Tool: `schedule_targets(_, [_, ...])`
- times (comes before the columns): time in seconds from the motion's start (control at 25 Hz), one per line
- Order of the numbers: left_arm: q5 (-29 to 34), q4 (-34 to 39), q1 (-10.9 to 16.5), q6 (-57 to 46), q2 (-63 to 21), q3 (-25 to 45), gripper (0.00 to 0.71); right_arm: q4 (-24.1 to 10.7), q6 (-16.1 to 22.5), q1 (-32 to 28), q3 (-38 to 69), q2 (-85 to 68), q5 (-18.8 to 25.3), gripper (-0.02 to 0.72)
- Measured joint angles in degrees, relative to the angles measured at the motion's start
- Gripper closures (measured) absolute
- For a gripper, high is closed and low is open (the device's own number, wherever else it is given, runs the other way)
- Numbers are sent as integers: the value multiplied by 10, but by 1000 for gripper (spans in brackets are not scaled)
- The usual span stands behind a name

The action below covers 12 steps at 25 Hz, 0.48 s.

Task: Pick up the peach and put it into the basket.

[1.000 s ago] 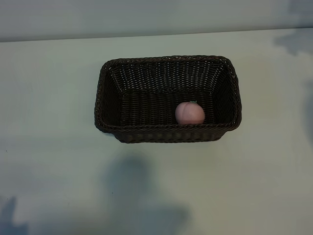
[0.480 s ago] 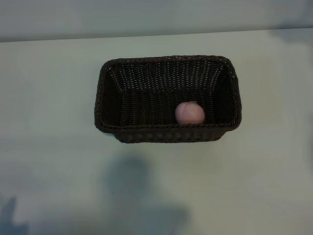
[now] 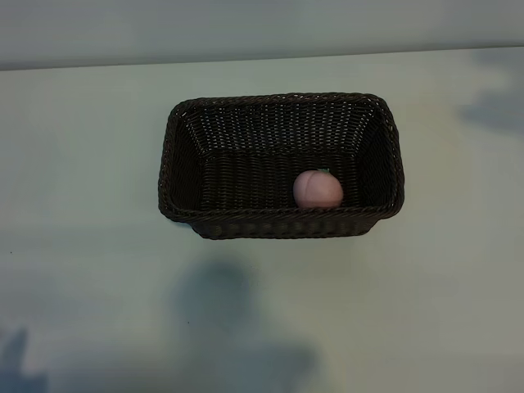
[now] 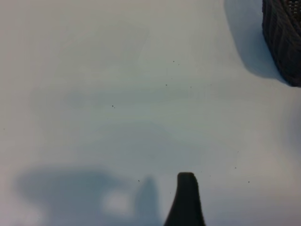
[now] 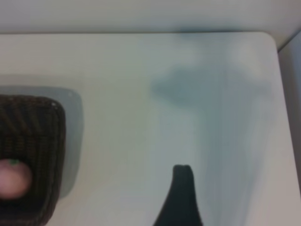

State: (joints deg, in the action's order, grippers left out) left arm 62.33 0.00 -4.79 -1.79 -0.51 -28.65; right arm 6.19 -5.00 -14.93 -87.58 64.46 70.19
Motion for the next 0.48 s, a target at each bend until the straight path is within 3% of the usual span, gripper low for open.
schedule_targets(0.12, [0, 0, 0, 0, 0, 0, 118, 0, 2, 0, 57, -73, -1, 120])
schedule_targets(0.48, [0, 0, 0, 0, 0, 0, 118, -7, 11, 0, 282, -308, -78, 120])
